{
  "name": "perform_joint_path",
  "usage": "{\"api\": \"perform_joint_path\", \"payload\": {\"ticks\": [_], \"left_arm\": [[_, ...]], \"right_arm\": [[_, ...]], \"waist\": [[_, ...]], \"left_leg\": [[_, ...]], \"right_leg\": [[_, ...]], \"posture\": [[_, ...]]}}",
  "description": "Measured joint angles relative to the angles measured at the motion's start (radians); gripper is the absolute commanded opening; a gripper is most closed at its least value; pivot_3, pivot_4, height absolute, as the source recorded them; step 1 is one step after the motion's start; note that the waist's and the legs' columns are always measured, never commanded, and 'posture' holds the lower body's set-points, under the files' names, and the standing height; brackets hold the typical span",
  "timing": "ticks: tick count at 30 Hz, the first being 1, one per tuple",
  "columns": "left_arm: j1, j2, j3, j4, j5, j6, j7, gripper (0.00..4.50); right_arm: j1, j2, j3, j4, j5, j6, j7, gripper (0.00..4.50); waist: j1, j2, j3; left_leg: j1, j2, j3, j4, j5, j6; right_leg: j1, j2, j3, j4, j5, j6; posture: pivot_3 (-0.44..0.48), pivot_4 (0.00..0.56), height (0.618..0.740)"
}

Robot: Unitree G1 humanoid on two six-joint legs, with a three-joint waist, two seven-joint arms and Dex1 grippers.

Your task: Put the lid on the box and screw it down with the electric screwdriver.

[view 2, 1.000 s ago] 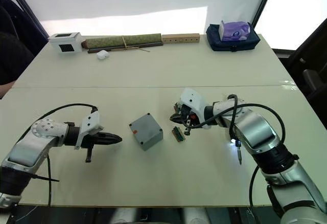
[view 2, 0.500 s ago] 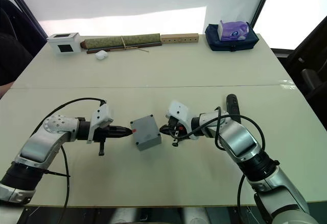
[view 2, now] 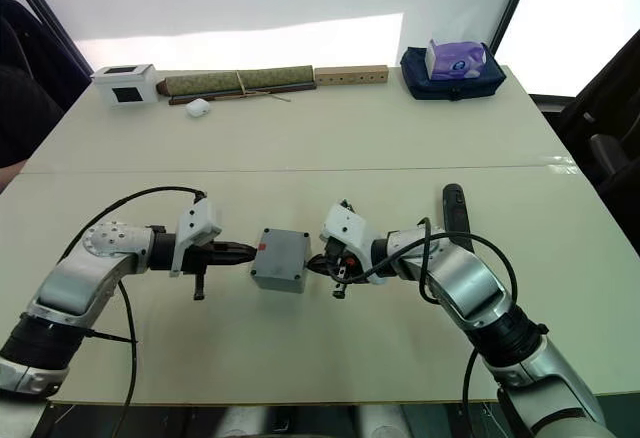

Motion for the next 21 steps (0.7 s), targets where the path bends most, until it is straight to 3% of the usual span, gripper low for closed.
{"api": "perform_joint_path", "payload": {"ticks": [6,11,16,21], "left_arm": [[0.037,0.049,0.057,-0.079,-0.047,0.025,-0.002,0.0],[0.023,0.067,0.111,-0.169,-0.11,0.082,0.013,0.0],[-0.038,0.044,0.117,-0.231,-0.174,0.133,0.039,0.0],[-0.057,0.045,0.117,-0.243,-0.199,0.154,0.044,0.0]], "right_arm": [[0.043,-0.021,-0.145,-0.059,0.024,-0.009,-0.032,0.04],[0.176,-0.027,-0.257,-0.071,0.012,-0.052,-0.103,1.72],[0.228,-0.017,-0.242,-0.066,0.003,-0.087,-0.114,3.6],[0.228,0.034,-0.225,-0.03,-0.011,-0.11,-0.16,3.6]], "waist": [[0.001,0.0,0.0],[0.004,-0.001,0.0],[-0.005,-0.001,-0.001],[-0.002,-0.001,-0.001]], "left_leg": [[0.0,0.0,0.0,0.0,0.0,0.0],[0.0,-0.001,0.0,0.0,0.0,0.0],[0.002,-0.001,0.0,0.0,0.0,0.0],[0.003,0.0,0.0,0.0,0.001,-0.001]], "right_leg": [[0.0,0.0,0.0,0.0,0.0,0.0],[0.001,-0.001,0.0,0.0,0.0,0.0],[0.002,0.0,0.001,0.001,0.0,0.001],[0.001,0.001,0.001,0.003,0.0,0.001]], "posture": [[0.0,0.15,0.74],[0.0,0.15,0.74],[0.0,0.15,0.74],[0.0,0.15,0.74]]}}
